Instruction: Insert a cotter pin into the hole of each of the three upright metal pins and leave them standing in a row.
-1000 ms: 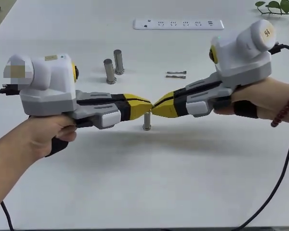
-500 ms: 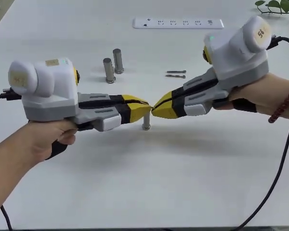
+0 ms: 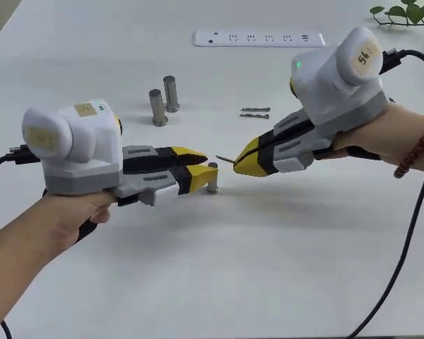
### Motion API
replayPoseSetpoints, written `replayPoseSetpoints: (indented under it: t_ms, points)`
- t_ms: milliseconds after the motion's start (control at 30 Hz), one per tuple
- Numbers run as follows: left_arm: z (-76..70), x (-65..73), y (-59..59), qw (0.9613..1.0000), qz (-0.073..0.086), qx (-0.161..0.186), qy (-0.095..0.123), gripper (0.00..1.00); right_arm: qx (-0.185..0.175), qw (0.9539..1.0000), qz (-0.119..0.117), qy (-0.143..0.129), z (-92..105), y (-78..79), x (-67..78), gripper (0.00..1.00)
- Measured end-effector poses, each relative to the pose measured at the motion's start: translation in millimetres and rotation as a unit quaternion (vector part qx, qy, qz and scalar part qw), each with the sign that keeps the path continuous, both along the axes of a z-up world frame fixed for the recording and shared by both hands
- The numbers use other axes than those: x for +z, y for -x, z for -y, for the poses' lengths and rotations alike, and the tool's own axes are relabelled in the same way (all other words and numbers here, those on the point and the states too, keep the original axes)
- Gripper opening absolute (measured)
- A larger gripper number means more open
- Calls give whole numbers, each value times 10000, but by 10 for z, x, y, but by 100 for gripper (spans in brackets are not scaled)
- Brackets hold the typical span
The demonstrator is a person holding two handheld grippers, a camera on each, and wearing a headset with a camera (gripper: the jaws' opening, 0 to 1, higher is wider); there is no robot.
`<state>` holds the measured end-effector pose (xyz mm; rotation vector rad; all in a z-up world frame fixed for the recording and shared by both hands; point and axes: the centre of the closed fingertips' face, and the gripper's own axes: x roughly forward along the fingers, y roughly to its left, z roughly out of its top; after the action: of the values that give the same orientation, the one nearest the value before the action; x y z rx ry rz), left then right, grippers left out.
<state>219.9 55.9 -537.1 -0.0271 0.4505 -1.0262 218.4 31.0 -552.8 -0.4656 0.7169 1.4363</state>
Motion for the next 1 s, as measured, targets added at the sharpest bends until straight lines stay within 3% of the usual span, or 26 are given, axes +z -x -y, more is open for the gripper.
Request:
replayPoseSetpoints:
  t_ms: [367,700,1000]
  points:
    - [20,-175,-66,9980,225,146,-568,16,193,9982,192,531,73,3,-125,0]
    - [45,-251,-85,9966,240,219,-752,13,371,9963,304,707,62,25,-161,0]
    - [35,-253,-118,9963,240,310,-761,10,465,9958,378,693,17,-24,-157,0]
